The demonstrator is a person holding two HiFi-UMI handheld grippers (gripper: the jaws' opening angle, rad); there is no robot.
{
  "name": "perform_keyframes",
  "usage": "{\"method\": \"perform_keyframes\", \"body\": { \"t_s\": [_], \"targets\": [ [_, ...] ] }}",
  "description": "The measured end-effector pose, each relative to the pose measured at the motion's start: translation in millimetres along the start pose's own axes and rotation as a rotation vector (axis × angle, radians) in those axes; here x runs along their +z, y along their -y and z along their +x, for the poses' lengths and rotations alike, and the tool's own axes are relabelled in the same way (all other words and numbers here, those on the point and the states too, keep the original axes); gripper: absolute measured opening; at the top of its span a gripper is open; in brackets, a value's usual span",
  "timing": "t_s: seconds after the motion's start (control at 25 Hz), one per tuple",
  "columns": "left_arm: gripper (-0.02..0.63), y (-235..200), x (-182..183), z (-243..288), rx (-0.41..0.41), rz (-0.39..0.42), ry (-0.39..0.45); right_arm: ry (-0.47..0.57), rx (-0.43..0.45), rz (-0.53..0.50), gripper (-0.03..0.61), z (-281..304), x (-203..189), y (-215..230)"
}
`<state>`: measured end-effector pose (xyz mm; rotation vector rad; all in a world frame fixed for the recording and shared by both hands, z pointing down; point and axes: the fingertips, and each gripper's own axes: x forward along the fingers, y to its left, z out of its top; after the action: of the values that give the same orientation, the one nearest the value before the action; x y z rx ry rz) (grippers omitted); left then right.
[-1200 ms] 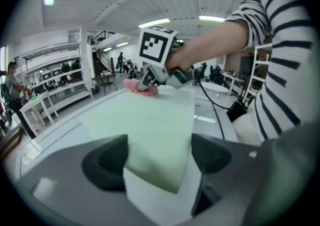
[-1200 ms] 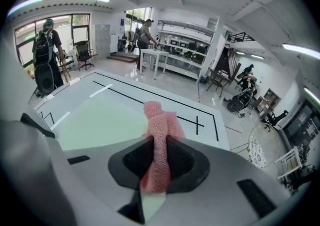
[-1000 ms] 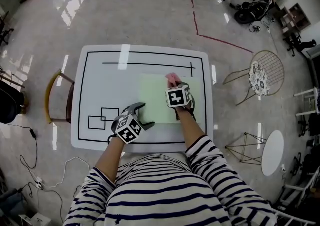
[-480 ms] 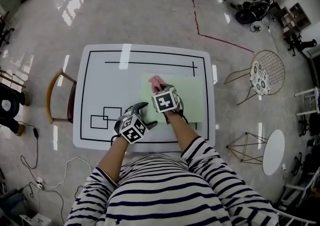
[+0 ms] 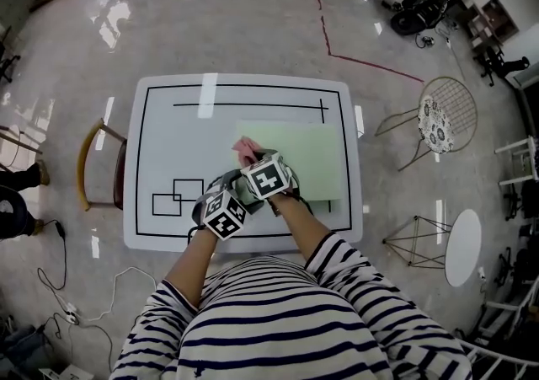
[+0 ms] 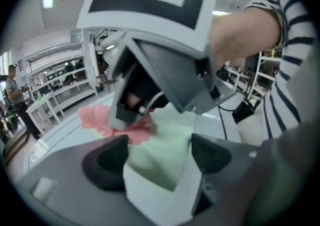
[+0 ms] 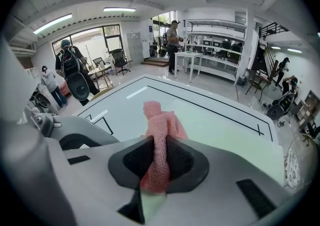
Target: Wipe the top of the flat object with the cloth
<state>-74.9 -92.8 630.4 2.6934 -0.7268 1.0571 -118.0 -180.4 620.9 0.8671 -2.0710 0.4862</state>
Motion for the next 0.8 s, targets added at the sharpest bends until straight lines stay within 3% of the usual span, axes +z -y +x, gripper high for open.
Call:
{"method": "perform_keyframes", "body": {
  "t_s": [0.32,0.8],
  "targets": [
    [0.383,2,-6,3,0.009,0.04,-0.04,0.013,0.005,-0.013,0.052,-15,-21,4],
    [0.383,3,-7,4,0.004,0.046,-0.053,0.017,-0.119,0.116,0.052,-42,-57,62]
  ]
}}
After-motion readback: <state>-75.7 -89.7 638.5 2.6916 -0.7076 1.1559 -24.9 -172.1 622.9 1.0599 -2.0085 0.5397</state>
